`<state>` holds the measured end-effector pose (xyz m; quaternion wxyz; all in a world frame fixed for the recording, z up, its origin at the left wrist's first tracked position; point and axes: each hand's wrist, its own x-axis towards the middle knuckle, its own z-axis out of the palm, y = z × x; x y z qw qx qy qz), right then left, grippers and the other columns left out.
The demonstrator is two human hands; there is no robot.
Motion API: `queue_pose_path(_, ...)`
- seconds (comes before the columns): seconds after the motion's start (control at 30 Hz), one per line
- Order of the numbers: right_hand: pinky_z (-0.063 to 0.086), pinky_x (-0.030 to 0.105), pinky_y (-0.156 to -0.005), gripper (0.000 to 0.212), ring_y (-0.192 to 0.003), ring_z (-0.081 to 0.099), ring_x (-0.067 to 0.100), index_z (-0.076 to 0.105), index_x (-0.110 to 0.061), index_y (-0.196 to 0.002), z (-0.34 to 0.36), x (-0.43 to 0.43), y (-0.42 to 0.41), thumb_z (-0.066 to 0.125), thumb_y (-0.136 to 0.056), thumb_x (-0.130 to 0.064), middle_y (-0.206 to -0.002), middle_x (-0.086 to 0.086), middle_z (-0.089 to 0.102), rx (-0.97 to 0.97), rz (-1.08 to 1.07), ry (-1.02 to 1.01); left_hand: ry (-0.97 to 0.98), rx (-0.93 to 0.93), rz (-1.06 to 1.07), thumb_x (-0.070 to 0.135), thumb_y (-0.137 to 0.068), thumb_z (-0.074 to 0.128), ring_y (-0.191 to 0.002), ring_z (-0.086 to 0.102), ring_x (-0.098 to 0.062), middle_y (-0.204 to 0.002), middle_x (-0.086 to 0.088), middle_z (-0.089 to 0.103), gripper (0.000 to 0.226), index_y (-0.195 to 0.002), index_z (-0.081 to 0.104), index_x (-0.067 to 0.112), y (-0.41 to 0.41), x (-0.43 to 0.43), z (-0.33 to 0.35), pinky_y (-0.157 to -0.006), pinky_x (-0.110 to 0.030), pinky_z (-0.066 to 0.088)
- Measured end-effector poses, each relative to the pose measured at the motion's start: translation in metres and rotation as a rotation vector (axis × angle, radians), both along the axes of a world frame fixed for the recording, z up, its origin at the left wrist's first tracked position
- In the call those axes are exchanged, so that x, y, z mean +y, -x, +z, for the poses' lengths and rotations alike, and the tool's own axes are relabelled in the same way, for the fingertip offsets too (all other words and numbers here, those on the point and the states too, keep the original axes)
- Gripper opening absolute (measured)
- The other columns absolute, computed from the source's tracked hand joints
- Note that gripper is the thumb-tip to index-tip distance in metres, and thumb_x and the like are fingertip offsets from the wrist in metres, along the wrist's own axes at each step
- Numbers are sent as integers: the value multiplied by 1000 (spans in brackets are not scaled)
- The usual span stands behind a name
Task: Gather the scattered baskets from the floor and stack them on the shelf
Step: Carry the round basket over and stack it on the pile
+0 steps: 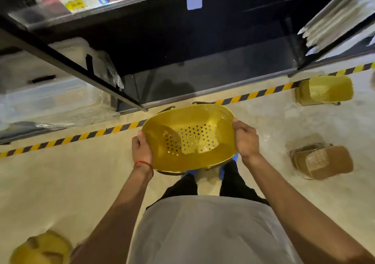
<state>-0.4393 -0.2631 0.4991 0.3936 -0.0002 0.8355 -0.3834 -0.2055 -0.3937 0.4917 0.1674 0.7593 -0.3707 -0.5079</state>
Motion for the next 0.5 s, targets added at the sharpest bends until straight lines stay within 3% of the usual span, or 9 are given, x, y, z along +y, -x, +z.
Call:
queue_pose_path(0.17,43,47,-112,39,-128,57,31,71,-28,-128,-7,-24,40,48,-104,-47,-136,4,66,-20,258,-48,-17,-43,186,51,-105,27,-103,50,-25,-115,-6,52,51,-129,50,13,18,28,-1,-87,-34,38)
queue_pose_path(0.33,43,45,-112,38,-129,56,30,72,-26,-127,-18,-45,61,48,-105,-46,-137,3,65,-8,394,-83,-36,-9,392,47,-105,33,-100,53,-27,-109,-8,55,39,-112,53,14,30,60,-13,-81,-33,39)
queue_pose_path(0.43,46,51,-108,29,-121,59,33,75,-26,-111,-27,-51,58,51,-104,-41,-128,5,69,-9,453,-116,-47,44,498,43,-105,35,-96,51,-22,-109,-6,55,32,-110,52,16,31,76,-18,-72,-27,42)
queue_pose_path(0.5,50,54,-103,31,-114,63,36,75,-26,-105,-44,-51,55,51,-101,-44,-121,7,71,15,497,-137,-66,26,494,43,-106,35,-96,51,-23,-111,-7,56,36,-113,55,14,25,80,-27,-76,-27,40)
